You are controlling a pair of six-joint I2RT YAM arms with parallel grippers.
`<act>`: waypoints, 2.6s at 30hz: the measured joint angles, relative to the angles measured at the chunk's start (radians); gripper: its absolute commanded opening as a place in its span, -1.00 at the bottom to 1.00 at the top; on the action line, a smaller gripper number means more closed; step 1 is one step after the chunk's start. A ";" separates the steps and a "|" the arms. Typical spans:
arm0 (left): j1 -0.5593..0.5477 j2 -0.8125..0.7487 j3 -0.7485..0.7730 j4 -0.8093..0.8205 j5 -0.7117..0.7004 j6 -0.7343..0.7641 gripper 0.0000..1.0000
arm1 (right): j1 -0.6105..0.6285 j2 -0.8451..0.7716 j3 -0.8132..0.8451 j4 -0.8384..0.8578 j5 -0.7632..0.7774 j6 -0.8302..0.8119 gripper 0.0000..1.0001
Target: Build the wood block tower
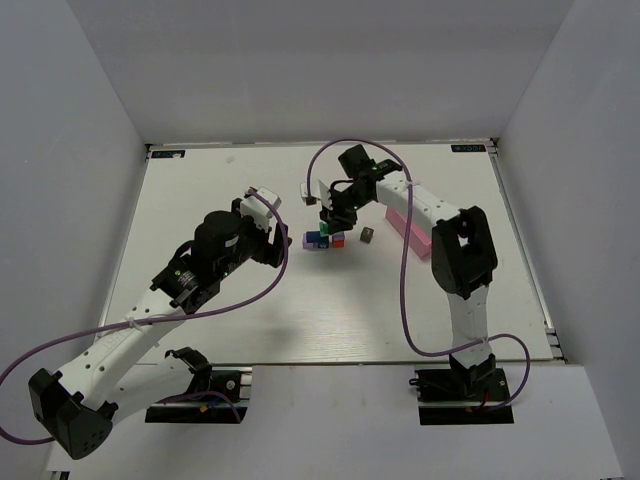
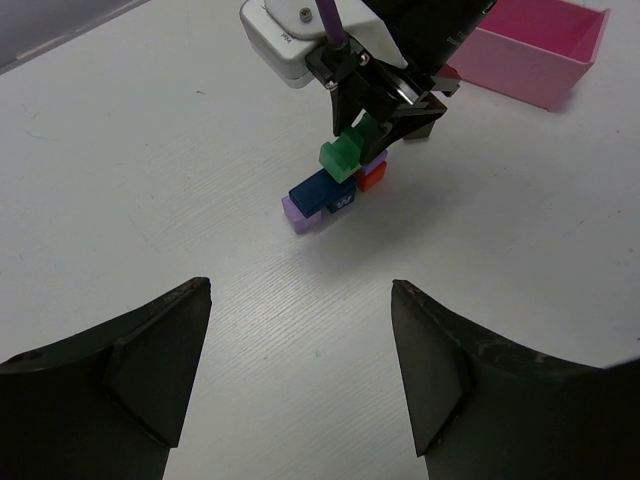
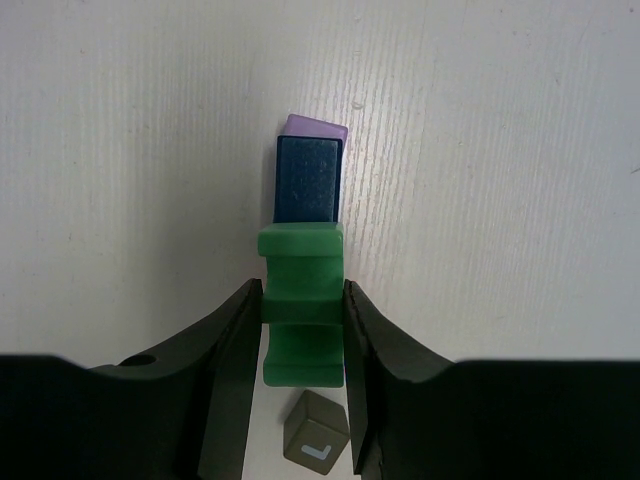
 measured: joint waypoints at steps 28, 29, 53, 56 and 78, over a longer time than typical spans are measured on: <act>0.000 0.000 0.000 0.000 0.002 0.000 0.65 | -0.010 0.061 0.045 -0.039 -0.010 0.021 -0.72; 0.000 0.000 0.000 0.000 0.002 0.000 0.65 | -0.010 0.061 0.045 -0.040 -0.010 0.021 -0.72; 0.000 0.000 0.000 0.000 0.003 0.000 0.65 | -0.010 0.062 0.044 -0.030 -0.016 0.041 0.81; 0.000 0.000 0.000 0.000 0.003 0.000 0.65 | -0.011 0.061 0.042 -0.018 -0.018 0.049 0.81; 0.000 -0.010 0.000 0.000 0.002 0.000 0.65 | -0.100 -0.481 -0.523 0.362 0.133 0.266 0.19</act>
